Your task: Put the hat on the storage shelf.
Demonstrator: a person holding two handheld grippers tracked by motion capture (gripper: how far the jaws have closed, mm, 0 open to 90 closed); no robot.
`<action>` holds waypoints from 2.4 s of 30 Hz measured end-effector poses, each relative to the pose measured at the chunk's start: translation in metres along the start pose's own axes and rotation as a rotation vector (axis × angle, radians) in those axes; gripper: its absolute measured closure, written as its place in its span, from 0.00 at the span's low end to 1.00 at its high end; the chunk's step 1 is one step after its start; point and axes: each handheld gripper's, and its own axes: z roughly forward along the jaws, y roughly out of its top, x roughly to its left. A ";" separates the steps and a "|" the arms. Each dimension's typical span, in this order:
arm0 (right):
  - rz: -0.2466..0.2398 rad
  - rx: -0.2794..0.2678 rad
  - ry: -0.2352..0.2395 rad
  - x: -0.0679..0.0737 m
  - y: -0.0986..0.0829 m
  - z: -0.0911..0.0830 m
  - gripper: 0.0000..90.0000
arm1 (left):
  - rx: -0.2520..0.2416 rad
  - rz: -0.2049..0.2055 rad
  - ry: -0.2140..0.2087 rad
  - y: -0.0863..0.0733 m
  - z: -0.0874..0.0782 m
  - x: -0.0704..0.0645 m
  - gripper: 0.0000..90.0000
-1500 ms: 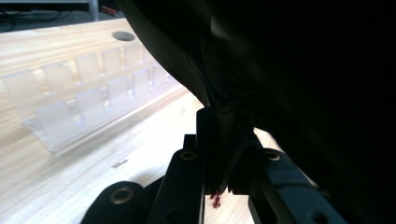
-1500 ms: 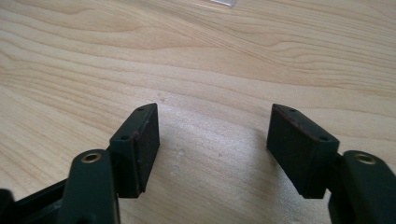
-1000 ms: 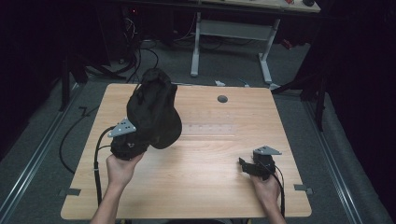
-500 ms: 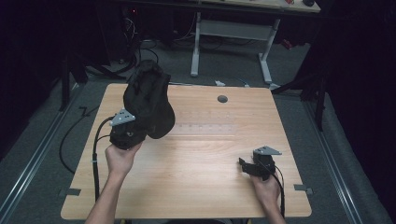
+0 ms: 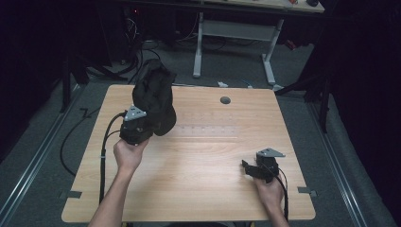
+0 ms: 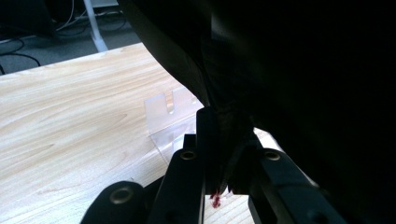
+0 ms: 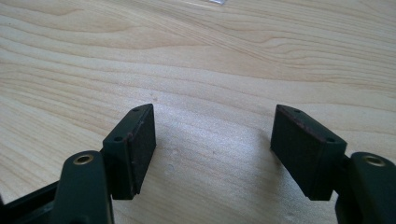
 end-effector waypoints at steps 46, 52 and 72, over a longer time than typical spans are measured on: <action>-0.004 0.000 0.002 0.000 0.000 0.000 0.35 | 0.070 0.009 0.055 -0.032 0.028 0.018 0.95; -0.003 0.000 0.002 0.000 0.000 0.000 0.35 | 0.063 -0.002 0.057 -0.032 0.027 0.019 0.93; -0.002 0.000 0.002 0.000 0.000 0.000 0.35 | 0.041 -0.054 0.055 -0.026 0.017 0.020 0.41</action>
